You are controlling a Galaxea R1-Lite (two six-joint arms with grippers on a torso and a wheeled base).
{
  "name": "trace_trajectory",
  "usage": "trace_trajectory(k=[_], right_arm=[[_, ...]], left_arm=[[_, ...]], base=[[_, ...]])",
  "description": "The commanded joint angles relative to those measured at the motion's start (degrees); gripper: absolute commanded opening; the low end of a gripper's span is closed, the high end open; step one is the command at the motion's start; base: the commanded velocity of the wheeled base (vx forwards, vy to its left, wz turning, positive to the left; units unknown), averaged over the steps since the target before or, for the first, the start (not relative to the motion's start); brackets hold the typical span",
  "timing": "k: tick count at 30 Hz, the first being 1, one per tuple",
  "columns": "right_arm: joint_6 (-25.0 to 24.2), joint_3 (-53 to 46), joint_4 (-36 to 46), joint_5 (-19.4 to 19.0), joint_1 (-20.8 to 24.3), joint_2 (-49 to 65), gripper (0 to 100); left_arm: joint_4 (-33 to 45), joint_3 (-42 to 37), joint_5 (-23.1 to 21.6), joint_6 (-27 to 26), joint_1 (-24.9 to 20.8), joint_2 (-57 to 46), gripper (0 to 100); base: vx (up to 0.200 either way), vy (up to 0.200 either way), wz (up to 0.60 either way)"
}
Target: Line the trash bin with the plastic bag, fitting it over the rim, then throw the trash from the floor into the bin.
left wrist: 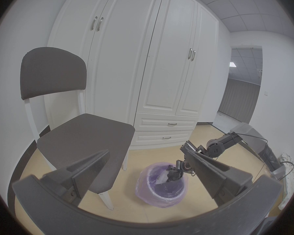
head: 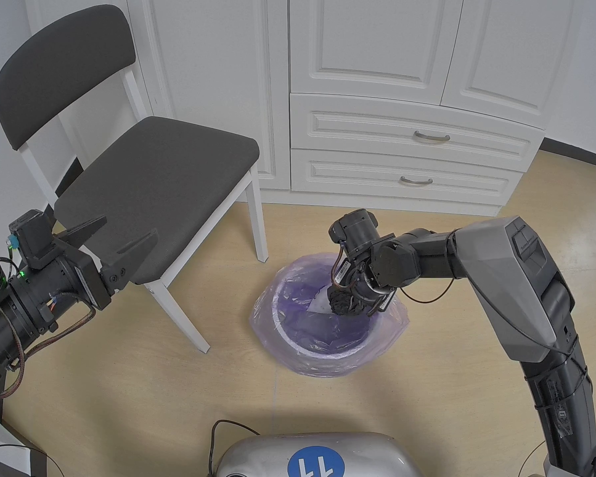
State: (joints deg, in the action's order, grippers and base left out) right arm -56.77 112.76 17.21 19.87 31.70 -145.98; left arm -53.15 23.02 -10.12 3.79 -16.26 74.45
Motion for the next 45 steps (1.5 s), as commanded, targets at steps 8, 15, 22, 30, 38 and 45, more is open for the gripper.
trace_trajectory(k=[8,15,22,30,38,45], right_arm=[[6.85,-1.32,11.79,-2.91,3.81,-2.03,0],[5.36,1.83,9.33,-2.38,2.67,-5.45,0],[1.93,1.83,8.45,-1.85,2.14,0.44,0],[0.35,1.83,8.45,-0.45,2.85,4.57,0],[0.26,1.83,0.54,-0.36,0.91,-4.05,0],[0.7,1.83,-0.16,-1.15,-0.32,-6.42,0]], left_arm=[[-0.11,0.01,0.01,-0.54,0.0,-0.53,100],[-0.02,-0.08,-0.08,-0.54,0.0,-0.62,100],[-0.02,-0.08,-0.08,-0.54,0.0,-0.62,100],[-0.02,-0.08,0.01,-0.54,0.0,-0.71,100],[-0.02,-0.08,-0.08,-0.54,0.0,-0.71,100],[-0.02,-0.08,-0.08,-0.54,0.0,-0.53,100]], base=[[0.0,0.0,0.0],[0.0,0.0,0.0],[0.0,0.0,0.0],[0.0,0.0,0.0],[0.0,0.0,0.0],[0.0,0.0,0.0]])
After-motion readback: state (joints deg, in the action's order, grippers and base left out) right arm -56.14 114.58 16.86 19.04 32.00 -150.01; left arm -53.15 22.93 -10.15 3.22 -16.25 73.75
